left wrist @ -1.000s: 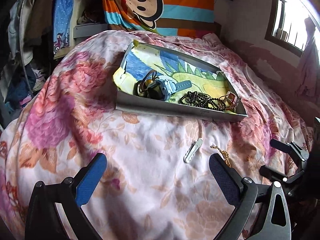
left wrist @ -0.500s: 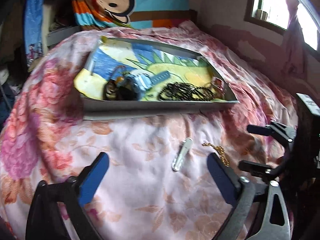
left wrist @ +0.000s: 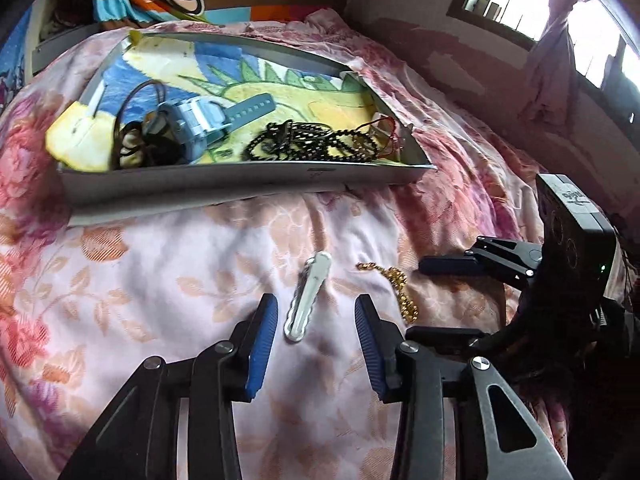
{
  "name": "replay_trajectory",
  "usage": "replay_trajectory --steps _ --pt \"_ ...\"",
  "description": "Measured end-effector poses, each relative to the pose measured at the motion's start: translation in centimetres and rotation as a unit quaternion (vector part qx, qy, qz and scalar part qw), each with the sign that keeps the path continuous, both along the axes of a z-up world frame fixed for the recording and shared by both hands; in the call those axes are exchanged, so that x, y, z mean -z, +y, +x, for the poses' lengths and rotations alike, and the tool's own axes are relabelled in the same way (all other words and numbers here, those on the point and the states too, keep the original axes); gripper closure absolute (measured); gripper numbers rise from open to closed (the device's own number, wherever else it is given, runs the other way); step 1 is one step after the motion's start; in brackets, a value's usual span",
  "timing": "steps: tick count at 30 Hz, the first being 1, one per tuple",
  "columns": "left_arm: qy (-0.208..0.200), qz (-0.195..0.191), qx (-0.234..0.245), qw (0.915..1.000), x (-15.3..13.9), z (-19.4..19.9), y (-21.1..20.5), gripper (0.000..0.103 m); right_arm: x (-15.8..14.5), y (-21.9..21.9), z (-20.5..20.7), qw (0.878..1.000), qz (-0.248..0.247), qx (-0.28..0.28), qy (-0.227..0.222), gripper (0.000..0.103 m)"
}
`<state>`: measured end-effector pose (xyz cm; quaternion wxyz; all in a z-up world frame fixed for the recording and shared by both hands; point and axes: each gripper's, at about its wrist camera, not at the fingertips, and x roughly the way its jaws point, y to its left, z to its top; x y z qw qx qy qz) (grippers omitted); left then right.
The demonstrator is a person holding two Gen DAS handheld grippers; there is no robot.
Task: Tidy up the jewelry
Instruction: 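Grasp the white key with the left tool while the right tool grasps the gold chain, then carry the key and gold chain into the tray and open both tools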
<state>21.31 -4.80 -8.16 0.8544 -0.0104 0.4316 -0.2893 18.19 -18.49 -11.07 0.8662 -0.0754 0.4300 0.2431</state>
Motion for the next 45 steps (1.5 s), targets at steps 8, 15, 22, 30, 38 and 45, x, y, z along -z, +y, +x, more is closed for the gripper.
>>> replay_trajectory --steps 8,15,22,30,38,45 --pt "0.026 0.050 -0.011 0.9984 1.2 1.6 -1.5 0.088 0.5 0.1 1.3 1.000 0.007 0.015 0.003 0.050" --pt "0.043 0.048 -0.022 0.9977 1.7 1.7 -1.4 0.089 0.8 0.3 1.6 1.000 0.007 0.014 0.010 0.050" --pt "0.044 0.039 -0.054 0.9968 1.9 1.4 -1.1 0.089 1.1 0.3 2.6 1.000 0.021 0.015 0.016 0.050" --pt "0.038 0.030 -0.061 0.9970 1.9 1.2 -0.7 0.089 1.1 0.7 2.4 1.000 0.018 0.009 0.010 0.076" --pt "0.031 0.019 -0.058 0.9976 1.7 0.9 -0.6 0.090 0.7 1.4 1.6 1.000 -0.011 0.009 -0.020 0.090" --pt "0.005 0.046 -0.066 0.9968 1.0 0.3 -1.1 0.090 -0.3 0.9 1.1 0.999 -0.015 0.014 -0.047 0.090"
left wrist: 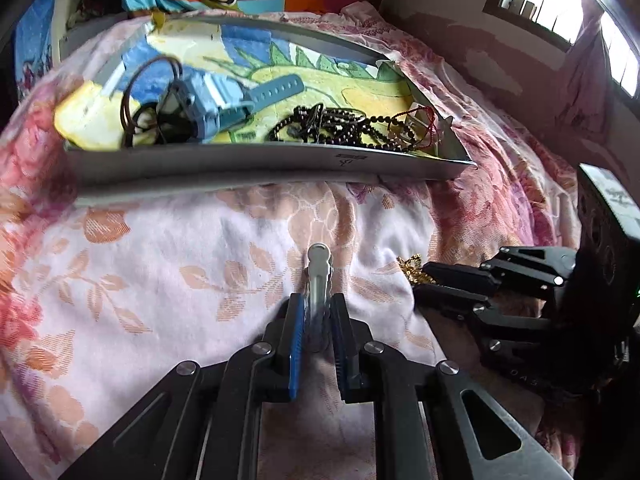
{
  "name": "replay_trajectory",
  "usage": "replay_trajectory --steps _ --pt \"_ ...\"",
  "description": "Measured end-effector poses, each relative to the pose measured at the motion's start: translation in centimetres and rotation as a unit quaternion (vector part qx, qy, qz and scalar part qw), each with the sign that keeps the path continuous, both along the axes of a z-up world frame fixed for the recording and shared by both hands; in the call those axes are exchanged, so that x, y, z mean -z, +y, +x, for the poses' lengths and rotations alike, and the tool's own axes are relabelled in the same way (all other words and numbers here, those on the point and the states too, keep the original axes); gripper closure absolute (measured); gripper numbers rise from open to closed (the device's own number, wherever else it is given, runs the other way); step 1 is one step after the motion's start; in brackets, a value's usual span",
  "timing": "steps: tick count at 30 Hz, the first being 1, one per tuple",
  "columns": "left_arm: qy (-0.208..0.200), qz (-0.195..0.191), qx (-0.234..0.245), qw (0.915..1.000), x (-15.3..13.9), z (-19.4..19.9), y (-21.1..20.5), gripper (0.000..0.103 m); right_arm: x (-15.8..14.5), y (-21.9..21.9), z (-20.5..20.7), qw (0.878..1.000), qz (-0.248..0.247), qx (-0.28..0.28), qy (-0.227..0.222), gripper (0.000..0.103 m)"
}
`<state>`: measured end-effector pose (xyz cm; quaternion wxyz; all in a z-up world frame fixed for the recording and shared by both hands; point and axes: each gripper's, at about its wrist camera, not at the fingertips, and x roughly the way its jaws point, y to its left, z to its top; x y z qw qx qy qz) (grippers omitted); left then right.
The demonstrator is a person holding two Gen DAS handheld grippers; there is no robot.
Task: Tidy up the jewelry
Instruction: 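Carry the key and gold chain into the tray and open both tools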
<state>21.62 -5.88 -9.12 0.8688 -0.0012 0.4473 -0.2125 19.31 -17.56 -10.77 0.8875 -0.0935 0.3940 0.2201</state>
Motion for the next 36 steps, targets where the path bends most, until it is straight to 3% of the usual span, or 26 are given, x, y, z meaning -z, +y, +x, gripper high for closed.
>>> replay_trajectory --steps 9,13,23,29,36 --pt "-0.051 0.004 -0.008 0.9986 -1.7 -0.5 0.0 0.090 -1.7 -0.2 -0.3 0.998 -0.031 0.000 -0.057 0.090" --pt "-0.092 0.024 -0.010 0.9954 -2.9 -0.7 -0.7 0.090 -2.9 -0.1 -0.5 0.994 -0.043 0.000 -0.096 0.090" --pt "-0.133 -0.017 -0.020 0.9907 -6.3 3.3 -1.3 0.090 -7.7 -2.0 2.1 0.984 -0.002 0.044 -0.170 0.090" --pt "-0.151 -0.021 -0.042 0.9874 -6.0 5.9 -2.3 0.090 -6.2 -3.3 5.7 0.984 0.030 0.089 -0.149 0.090" --pt "-0.119 -0.035 -0.049 0.9911 -3.6 7.8 -3.1 0.090 -3.8 -4.6 7.1 0.984 0.063 0.116 -0.118 0.090"
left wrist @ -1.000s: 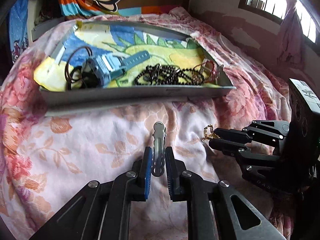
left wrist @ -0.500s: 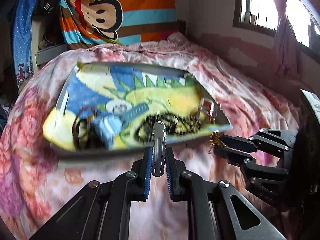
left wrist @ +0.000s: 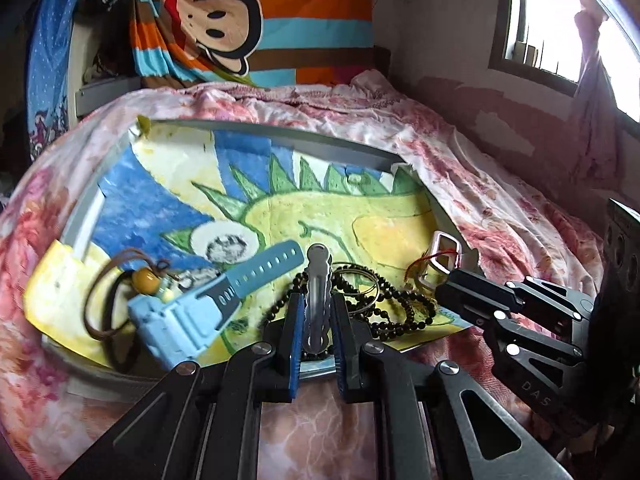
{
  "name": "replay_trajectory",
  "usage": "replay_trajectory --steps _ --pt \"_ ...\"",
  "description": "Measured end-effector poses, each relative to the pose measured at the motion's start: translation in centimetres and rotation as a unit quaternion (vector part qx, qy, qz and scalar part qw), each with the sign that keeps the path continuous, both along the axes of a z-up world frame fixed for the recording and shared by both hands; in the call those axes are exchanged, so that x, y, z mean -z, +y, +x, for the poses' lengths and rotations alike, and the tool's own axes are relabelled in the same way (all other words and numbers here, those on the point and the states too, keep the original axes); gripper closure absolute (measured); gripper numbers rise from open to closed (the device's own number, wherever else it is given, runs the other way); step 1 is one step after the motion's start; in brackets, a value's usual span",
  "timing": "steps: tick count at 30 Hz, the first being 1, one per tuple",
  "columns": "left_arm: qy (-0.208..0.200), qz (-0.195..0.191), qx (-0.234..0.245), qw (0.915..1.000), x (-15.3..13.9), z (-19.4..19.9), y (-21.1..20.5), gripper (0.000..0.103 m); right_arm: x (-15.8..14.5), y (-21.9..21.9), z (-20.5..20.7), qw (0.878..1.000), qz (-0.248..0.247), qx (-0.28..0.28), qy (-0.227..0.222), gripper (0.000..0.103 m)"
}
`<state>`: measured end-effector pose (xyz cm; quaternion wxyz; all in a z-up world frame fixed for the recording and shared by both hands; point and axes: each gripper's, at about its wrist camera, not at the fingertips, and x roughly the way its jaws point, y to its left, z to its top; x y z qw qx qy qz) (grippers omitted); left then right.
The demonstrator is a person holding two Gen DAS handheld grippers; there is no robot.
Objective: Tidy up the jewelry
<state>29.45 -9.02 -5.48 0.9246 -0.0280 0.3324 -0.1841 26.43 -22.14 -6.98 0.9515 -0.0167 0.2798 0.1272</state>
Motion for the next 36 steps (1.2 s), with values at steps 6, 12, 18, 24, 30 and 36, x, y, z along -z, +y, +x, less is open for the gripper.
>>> replay_trajectory --steps 6,12,18,24,30,36 --pt "0.023 -0.006 -0.002 0.9997 0.5 0.8 -0.5 0.090 0.5 -0.7 0.1 1.000 0.007 0.013 0.004 0.089" --pt "0.046 -0.010 -0.020 0.9987 0.8 1.1 -0.3 0.090 0.7 -1.4 0.2 0.999 0.014 0.029 0.017 0.089" --pt "0.059 -0.003 -0.037 0.9976 0.6 0.9 -0.1 0.089 -0.3 -2.2 -1.0 0.999 0.026 0.044 -0.003 0.062" --pt "0.055 -0.001 -0.046 0.9974 -0.5 -0.7 0.1 0.085 -2.7 -2.9 -2.9 0.997 0.000 0.073 -0.035 0.055" --pt "0.037 0.004 -0.053 0.9979 -3.1 -3.1 0.2 0.081 -5.5 -4.0 -4.8 0.995 0.025 0.084 -0.054 0.041" --pt "0.000 -0.018 -0.079 0.9967 -6.3 -6.1 0.9 0.032 -8.0 -4.3 -7.4 0.992 0.040 0.085 -0.080 0.025"
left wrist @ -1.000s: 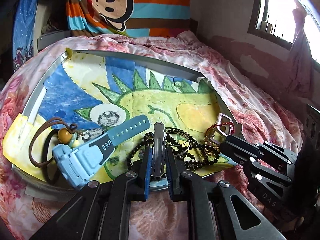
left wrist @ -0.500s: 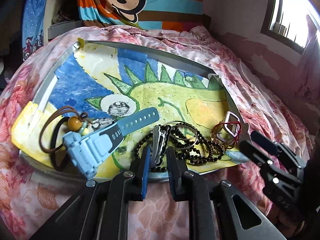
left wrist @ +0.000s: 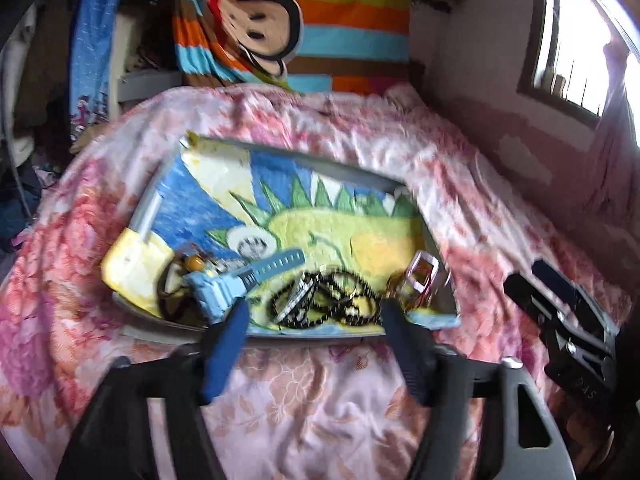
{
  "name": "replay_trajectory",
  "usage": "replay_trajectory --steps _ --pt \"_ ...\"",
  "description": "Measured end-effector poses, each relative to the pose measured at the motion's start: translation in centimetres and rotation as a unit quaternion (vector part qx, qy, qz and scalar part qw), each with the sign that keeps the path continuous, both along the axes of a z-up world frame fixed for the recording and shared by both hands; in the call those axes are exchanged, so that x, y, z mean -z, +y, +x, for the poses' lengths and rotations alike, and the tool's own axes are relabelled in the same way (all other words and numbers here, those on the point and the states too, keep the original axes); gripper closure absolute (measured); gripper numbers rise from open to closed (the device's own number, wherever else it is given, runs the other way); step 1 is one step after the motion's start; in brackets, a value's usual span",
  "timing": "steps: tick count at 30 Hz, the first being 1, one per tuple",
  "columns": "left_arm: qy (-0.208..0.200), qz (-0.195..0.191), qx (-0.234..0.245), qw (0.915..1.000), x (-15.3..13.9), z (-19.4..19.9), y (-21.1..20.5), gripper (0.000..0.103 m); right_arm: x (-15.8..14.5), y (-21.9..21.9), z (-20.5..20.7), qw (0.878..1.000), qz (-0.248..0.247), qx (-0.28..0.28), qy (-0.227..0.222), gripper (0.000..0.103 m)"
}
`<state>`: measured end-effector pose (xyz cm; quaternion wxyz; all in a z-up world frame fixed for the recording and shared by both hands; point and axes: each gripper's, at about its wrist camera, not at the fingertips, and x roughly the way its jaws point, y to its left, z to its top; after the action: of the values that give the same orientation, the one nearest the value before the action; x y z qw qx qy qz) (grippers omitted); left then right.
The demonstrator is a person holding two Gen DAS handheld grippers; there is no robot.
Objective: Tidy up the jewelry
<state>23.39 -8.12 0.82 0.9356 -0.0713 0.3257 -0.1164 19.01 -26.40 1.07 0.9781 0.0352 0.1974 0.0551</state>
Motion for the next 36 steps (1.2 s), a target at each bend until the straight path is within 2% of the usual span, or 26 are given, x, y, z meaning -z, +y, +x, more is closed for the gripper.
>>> replay_trajectory --steps 3,5,7,10,15,22,36 --pt "-0.015 -0.011 -0.011 0.9998 -1.5 -1.6 0.7 0.025 -1.0 0.1 -1.3 1.000 0.010 -0.004 -0.012 0.019" --pt "-0.029 -0.015 -0.028 0.9991 -2.4 -2.9 1.3 0.012 -1.7 0.2 -2.4 1.000 0.011 -0.008 -0.024 0.010" --pt "-0.046 -0.021 -0.042 0.9978 -3.3 -4.1 1.9 0.005 -2.4 0.6 -3.4 0.999 0.013 -0.013 -0.035 0.008" --pt "-0.071 -0.020 -0.062 0.9953 -4.6 -6.1 2.7 0.000 -3.2 1.1 -4.8 0.999 0.015 -0.022 -0.046 0.002" --pt "-0.098 -0.005 -0.090 0.9911 -6.0 -9.2 4.0 0.000 -3.9 2.4 -7.5 0.997 0.017 -0.033 -0.067 0.002" --pt "-0.123 0.013 -0.102 0.9871 -6.1 -12.8 5.4 0.000 -3.5 4.0 -11.4 0.995 0.024 -0.027 -0.092 0.002" --pt "-0.139 0.027 -0.114 0.9833 -2.8 -17.7 8.2 0.000 -0.8 6.3 -16.5 0.996 0.002 -0.028 -0.090 0.002"
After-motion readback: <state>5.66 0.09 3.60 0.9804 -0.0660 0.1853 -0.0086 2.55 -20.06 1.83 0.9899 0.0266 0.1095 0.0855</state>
